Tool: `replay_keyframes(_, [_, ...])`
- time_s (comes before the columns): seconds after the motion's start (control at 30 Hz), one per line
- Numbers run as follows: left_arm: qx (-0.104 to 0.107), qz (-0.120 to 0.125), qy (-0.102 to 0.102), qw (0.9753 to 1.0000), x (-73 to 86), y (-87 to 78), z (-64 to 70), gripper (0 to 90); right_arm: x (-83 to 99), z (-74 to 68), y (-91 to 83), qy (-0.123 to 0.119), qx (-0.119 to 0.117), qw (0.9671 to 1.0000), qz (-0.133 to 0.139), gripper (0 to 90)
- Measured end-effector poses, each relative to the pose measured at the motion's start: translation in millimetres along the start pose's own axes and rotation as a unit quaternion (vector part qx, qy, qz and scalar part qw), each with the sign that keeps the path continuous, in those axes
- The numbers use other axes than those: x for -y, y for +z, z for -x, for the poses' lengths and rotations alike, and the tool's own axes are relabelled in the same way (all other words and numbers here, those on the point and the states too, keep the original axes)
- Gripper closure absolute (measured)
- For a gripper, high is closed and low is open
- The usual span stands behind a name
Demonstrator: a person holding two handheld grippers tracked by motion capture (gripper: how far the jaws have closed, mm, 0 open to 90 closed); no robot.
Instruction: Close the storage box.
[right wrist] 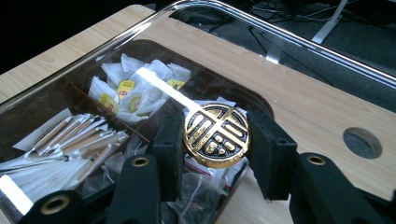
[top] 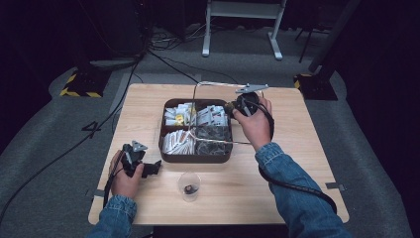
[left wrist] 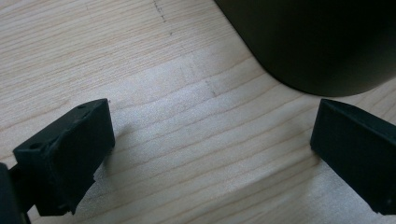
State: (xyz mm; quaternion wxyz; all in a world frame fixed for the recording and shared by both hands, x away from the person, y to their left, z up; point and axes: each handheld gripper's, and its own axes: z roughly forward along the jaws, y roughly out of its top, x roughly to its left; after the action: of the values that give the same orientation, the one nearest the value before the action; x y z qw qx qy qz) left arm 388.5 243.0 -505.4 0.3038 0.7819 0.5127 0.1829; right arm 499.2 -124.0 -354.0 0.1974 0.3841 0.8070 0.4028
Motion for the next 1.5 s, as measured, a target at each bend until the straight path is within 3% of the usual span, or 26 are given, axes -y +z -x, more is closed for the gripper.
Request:
replay_keyframes(0.8, [-0.002, 0.000, 0.002, 1.0000, -0.5, 0.3, -0.3, 0.0, -7.8, -48.8, 40.3, -0.015, -0.014, 0.9997, -0.012, 59.1])
replay_keyframes(1.5, [0.002, -0.001, 0.002, 1.0000, -0.5, 0.3, -0.8, 0.1, -2.4, -73.5, 85.6, -0.032, -0.018, 0.9983, -0.045, 59.1])
